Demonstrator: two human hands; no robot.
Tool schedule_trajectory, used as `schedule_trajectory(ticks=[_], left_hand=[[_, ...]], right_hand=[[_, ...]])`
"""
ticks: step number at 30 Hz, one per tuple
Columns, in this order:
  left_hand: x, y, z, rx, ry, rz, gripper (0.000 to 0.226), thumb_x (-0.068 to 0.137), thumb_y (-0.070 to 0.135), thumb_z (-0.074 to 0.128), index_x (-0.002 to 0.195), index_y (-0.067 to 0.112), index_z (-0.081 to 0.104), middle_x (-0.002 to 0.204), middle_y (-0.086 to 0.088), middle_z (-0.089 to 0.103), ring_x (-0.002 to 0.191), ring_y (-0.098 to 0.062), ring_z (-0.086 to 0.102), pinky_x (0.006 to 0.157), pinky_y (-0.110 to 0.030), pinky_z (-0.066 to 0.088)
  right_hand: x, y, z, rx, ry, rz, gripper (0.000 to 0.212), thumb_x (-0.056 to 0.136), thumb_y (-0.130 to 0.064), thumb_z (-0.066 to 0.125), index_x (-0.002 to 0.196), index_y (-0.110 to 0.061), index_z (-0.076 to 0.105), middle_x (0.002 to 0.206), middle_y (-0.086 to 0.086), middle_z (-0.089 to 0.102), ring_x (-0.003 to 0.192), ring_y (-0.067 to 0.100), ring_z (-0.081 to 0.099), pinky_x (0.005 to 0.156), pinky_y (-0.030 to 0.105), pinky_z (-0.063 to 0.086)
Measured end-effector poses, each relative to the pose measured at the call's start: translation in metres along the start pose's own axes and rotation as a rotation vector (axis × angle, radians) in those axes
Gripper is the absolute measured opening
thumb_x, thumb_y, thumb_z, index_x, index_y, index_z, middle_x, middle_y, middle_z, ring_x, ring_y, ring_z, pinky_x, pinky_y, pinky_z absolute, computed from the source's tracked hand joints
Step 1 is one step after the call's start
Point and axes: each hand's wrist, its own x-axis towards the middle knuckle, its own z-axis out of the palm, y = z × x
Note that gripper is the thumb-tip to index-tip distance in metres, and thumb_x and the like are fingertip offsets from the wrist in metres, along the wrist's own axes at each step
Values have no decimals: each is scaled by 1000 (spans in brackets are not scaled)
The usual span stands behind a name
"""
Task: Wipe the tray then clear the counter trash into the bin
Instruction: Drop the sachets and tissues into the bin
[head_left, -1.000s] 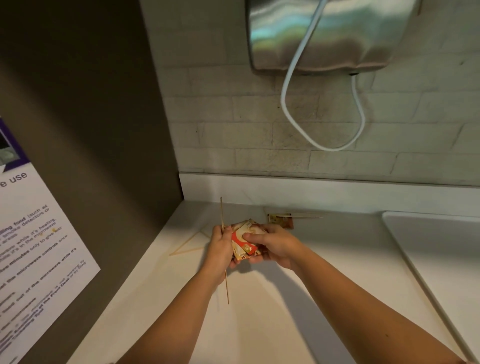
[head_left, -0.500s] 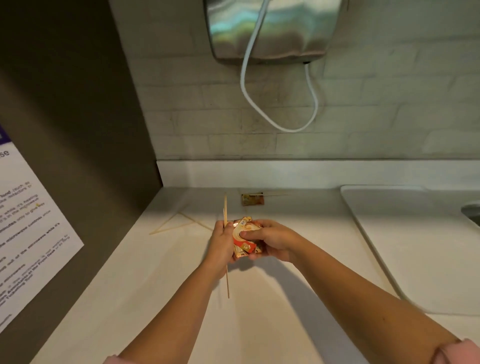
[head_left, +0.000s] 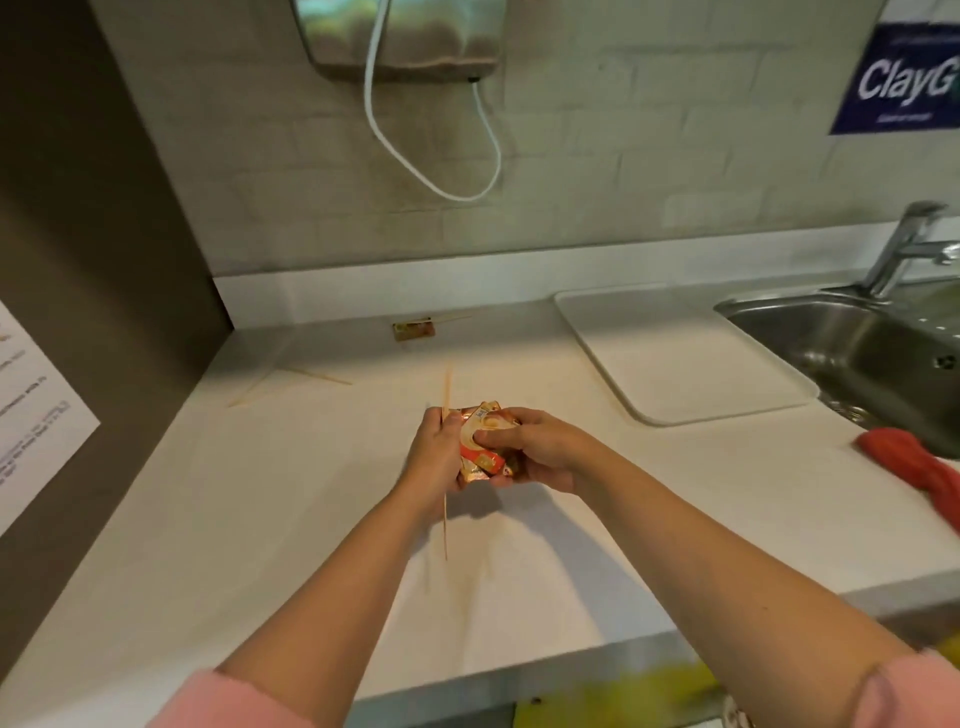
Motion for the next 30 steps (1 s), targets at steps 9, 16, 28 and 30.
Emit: schedule_trajectory(ticks=[9,16,28,30], left_hand=[[-69,3,81,19,-234,54,26,102,27,28,115,11,43,99,-9,57,70,-16,55,51,-22,41],[-120,-3,163,61,-368,196,16,101,24,30,104,13,42,97,-11,56,76,-22,56,59,-30,46],[-237,-67,319,156,-425,446,13,102,24,30,98,14,39,72,6,50,63,-6,50,53,-20,38],[-251,-88,336,158,-441,411,14,102,23,30,95,14,38,71,6,49,62,-5,49,53,-19,38]], right_hand=[[-111,27,-51,37,169,-10,35,90,-7,59,124,-5,51,99,10,64,82,21,64,53,25,56],[-198,52,-113,33,136,-9,24,92,-7,52,114,-16,53,95,7,64,80,19,65,56,27,57],[-337,157,-225,145,195,65,34,91,-1,50,115,-25,51,87,2,70,75,18,70,61,34,59],[-349,179,-237,159,187,132,35,90,0,52,115,-25,52,87,3,69,75,18,70,64,38,60]])
